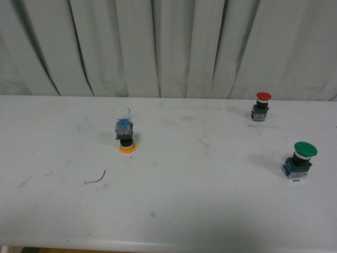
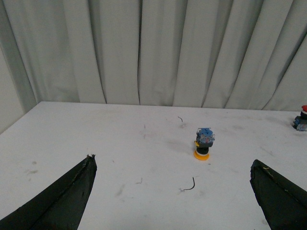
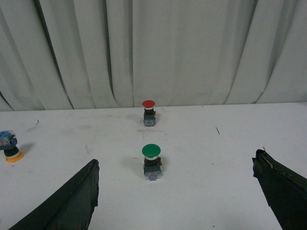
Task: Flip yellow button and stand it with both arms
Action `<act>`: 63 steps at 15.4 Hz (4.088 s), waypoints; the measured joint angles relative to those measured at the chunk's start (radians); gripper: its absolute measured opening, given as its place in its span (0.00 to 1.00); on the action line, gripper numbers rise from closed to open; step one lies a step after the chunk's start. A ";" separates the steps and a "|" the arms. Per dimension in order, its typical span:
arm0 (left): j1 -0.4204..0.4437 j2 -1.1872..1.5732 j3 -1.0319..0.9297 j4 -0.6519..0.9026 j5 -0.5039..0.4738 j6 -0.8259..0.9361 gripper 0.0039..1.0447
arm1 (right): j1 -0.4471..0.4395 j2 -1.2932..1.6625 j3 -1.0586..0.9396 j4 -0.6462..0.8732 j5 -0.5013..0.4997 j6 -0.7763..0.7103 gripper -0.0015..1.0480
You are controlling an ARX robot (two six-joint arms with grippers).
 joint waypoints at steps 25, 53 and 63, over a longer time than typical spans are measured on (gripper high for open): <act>-0.027 0.885 0.305 0.335 0.000 -0.079 0.94 | 0.000 0.000 0.000 0.000 0.000 0.000 0.94; -0.250 2.285 1.604 -0.244 -0.138 -0.054 0.94 | 0.000 0.000 0.000 0.000 0.000 0.000 0.94; -0.244 2.314 1.650 -0.277 -0.175 -0.055 0.36 | 0.000 0.000 0.000 0.000 0.000 0.000 0.94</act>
